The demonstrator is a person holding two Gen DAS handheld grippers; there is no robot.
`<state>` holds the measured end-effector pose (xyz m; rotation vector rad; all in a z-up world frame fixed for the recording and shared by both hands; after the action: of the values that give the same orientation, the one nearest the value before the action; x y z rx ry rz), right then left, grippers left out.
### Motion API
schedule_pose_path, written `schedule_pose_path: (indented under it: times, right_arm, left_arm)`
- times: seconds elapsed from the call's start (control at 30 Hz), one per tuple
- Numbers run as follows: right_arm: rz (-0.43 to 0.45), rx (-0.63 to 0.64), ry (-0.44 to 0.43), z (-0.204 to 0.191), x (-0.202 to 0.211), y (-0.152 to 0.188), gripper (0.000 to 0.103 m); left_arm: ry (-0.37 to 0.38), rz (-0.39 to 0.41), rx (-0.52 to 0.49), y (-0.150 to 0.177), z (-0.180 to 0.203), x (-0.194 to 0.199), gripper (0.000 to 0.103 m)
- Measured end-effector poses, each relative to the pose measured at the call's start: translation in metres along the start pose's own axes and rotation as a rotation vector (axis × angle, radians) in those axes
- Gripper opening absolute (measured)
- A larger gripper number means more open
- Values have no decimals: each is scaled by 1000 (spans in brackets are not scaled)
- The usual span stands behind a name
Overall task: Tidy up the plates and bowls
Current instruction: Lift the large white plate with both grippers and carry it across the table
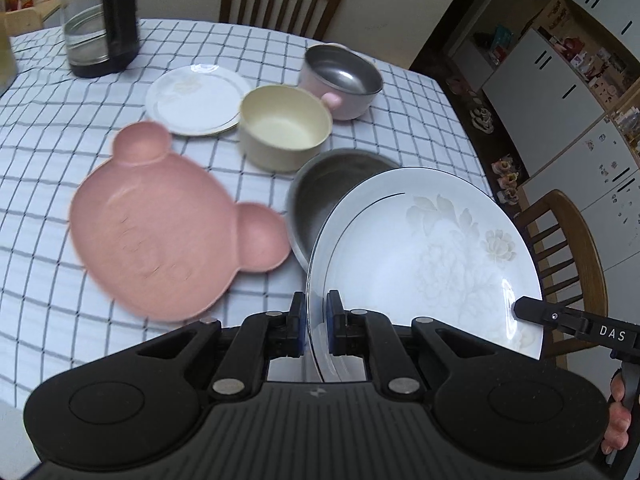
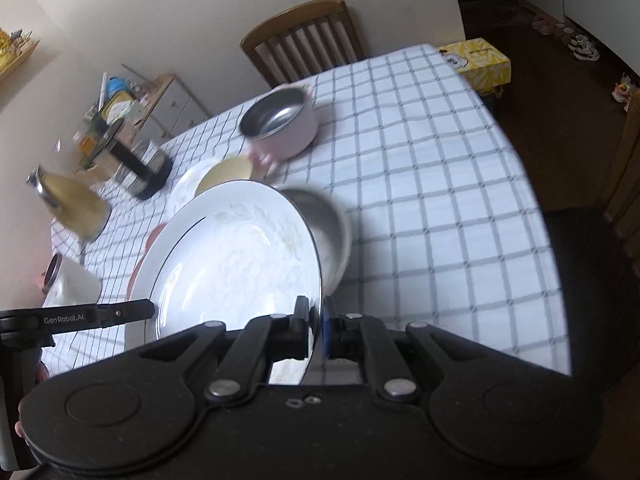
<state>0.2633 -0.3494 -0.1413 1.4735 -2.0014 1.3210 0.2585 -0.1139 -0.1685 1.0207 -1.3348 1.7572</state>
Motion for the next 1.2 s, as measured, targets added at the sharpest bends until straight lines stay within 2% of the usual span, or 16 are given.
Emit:
schedule_pose_path:
  times: [0.3, 0.67, 0.9, 1.2]
  right_arm:
    - [-39, -8, -14, -35, -20, 67, 8]
    - [-110, -12, 1, -39, -55, 130, 8]
    - [-129, -6, 13, -32, -66, 146, 8]
    - [-138, -29, -4, -30, -75, 150, 8]
  left_arm:
    - [-30, -50, 20, 58, -57, -1, 8]
    - [-52, -109, 8, 105, -87, -27, 8]
    - [-61, -111, 1, 116, -91, -39, 8]
    - [-77, -107, 5, 112, -100, -41, 9]
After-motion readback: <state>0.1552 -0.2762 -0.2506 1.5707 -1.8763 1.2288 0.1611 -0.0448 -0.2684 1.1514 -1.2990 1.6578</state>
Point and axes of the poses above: each gripper's, at about its wrist camera, not at the fingertips, and x roughly against the way its jaws point, z to its right, y to its underside, the point moved 10 cm from there along -x, roughly the way its jaws point, and after that the axes turned 9 degrees about -y, right-handed, at the moved point
